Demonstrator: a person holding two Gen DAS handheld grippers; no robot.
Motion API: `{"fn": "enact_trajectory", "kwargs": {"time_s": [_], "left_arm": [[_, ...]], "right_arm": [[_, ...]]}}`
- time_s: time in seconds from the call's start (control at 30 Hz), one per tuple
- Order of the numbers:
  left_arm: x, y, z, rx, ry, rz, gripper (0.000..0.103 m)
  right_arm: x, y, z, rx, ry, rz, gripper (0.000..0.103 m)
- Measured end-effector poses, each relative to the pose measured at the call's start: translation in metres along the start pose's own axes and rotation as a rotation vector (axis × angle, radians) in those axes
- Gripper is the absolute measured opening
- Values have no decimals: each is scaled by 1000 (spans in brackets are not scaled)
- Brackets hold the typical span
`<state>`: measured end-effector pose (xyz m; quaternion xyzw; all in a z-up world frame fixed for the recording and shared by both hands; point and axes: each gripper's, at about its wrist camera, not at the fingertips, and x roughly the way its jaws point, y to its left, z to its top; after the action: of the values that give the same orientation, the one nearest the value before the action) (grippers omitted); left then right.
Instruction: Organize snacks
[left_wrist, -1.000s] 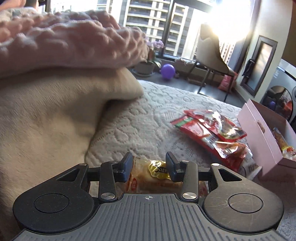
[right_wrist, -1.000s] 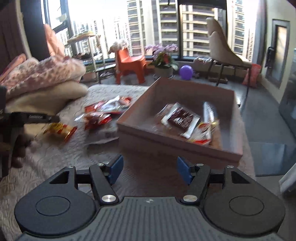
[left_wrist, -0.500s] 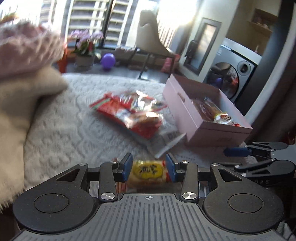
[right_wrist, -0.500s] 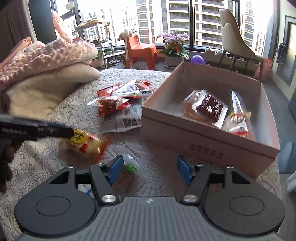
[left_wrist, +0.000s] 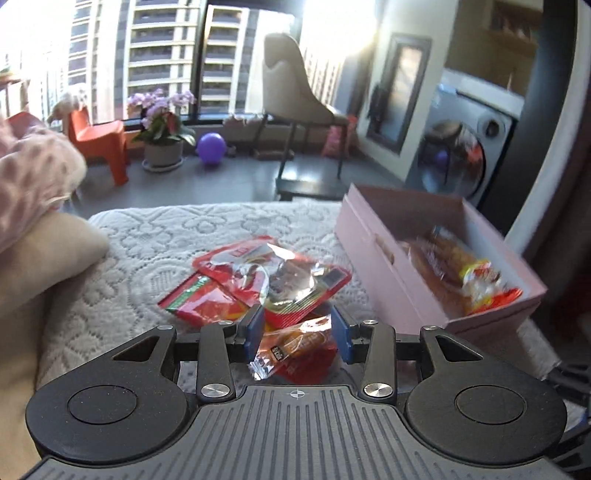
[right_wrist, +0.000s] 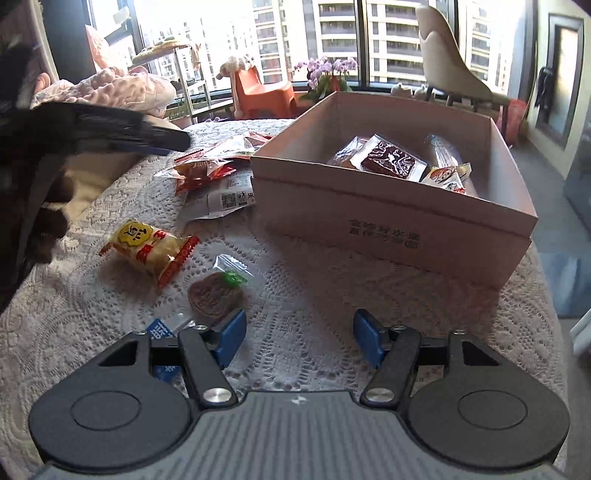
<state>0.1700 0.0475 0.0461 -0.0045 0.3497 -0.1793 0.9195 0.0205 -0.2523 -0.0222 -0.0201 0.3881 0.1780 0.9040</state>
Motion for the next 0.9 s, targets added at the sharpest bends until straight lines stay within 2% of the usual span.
{"fn": "enact_trajectory", "kwargs": {"time_s": [0.1,0.23,0.27,0.43,0.5,0.57,0.67,0.7,0.8,0.9], "left_arm": [[7,-1,-7,10,27,-9,45],[-12,-5,-25,-7,53,-57,33],[-18,-6,-31,-11,68,-66,33],[-40,1,-63,-117,135,-145,33],[-49,4,-71,-150,135,-148,33],[-61,8,-75,-166,105,-111,33],[-81,17,-77,-201,54,22,33],[-87,21,-77,-226,49,47,33],[-103,36,-81,-306,64,48,33],[-112,43,-89,-324,79,71,33]], "right_arm": [[-1,2,-4,-17,-12,-11,65],[-3,-1,-6,-24,-25,-10,65],[-3,-2,-7,-24,-29,-9,65],[-4,-1,-8,-30,-38,-14,65],[-5,0,-7,-32,-36,-13,65],[-6,1,-5,-27,-32,-1,65],[-10,4,-3,-22,-34,34,65],[-11,8,-1,-28,-36,46,65],[-12,23,6,-68,-42,81,65],[-8,44,15,-133,-41,139,65]]}}
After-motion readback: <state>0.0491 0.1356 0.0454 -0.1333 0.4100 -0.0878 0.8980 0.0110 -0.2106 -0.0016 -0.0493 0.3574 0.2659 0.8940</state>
